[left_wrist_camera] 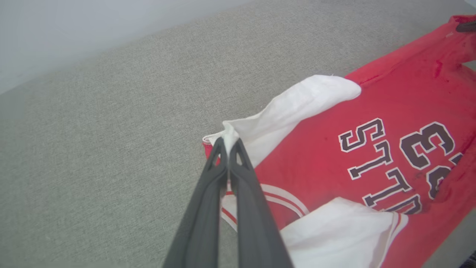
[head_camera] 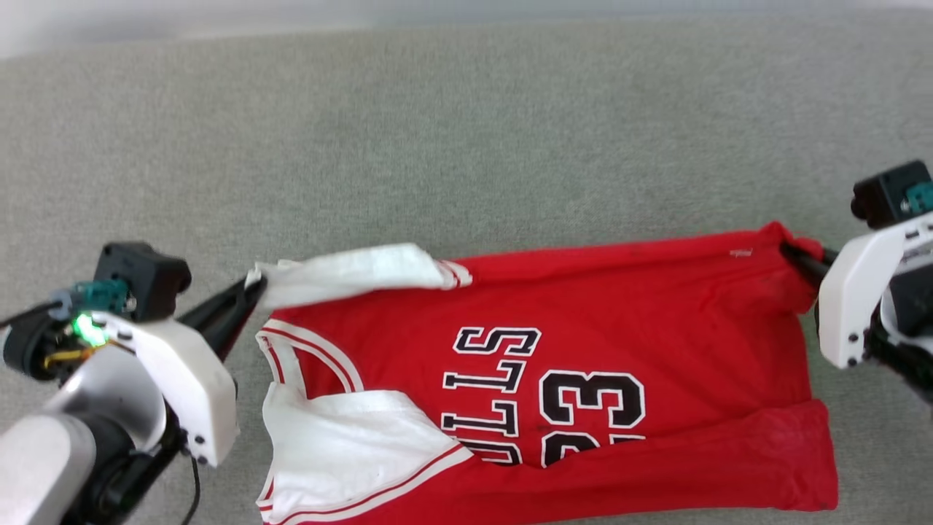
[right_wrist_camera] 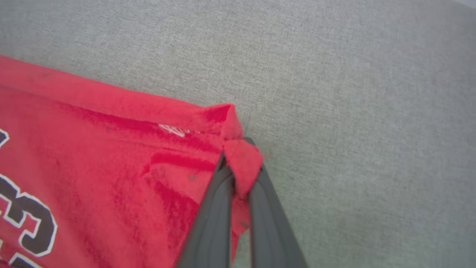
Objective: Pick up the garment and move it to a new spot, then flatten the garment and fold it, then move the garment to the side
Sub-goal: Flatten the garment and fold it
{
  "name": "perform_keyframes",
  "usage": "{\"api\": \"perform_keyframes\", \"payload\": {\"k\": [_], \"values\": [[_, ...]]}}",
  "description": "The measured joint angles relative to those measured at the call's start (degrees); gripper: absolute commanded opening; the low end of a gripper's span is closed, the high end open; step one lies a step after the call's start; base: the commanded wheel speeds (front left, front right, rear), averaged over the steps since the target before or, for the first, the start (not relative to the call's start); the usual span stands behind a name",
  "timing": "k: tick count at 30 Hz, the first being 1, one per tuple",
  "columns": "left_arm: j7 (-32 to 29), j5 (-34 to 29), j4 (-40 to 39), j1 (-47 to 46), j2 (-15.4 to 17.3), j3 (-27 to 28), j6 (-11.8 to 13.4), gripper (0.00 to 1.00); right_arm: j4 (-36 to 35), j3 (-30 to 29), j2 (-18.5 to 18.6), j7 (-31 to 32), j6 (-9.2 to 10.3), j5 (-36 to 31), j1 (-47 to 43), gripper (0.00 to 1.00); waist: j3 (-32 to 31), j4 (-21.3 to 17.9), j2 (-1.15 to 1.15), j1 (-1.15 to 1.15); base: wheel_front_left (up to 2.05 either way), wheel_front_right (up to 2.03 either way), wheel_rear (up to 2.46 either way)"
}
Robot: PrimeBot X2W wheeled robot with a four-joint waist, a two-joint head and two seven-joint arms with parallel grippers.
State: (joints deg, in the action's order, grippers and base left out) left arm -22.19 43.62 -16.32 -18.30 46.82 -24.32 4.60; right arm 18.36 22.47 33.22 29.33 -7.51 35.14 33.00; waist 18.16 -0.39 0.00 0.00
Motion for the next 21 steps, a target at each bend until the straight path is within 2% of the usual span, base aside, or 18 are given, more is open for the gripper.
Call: {"api": "perform_keyframes", "payload": {"k": [12,15,21], "values": [[1.61,2.82,-1.77,14.12,1.53,-0.35,4.0,0.0,-8.34,-4.9,-0.81,-7.99,0.0,0.64,-17.14,0.0,-6.83,-0.79,0.0,0.0,0.0,0.0,0.0],[1.43,2.6,-1.37,17.16,2.48,-1.48,4.15,0.0,-10.26,-5.09,-0.43,-8.8,0.0,0.41,-20.43,0.0,-6.96,-0.59,0.0,0.0,0.0,0.0,0.0],[1.52,2.37,1.51,20.25,2.05,-4.07,3.63,0.0,-11.69,-1.97,2.59,-8.62,0.0,0.4,-25.41,0.0,-6.68,-0.37,0.0,0.0,0.0,0.0,0.0]]}}
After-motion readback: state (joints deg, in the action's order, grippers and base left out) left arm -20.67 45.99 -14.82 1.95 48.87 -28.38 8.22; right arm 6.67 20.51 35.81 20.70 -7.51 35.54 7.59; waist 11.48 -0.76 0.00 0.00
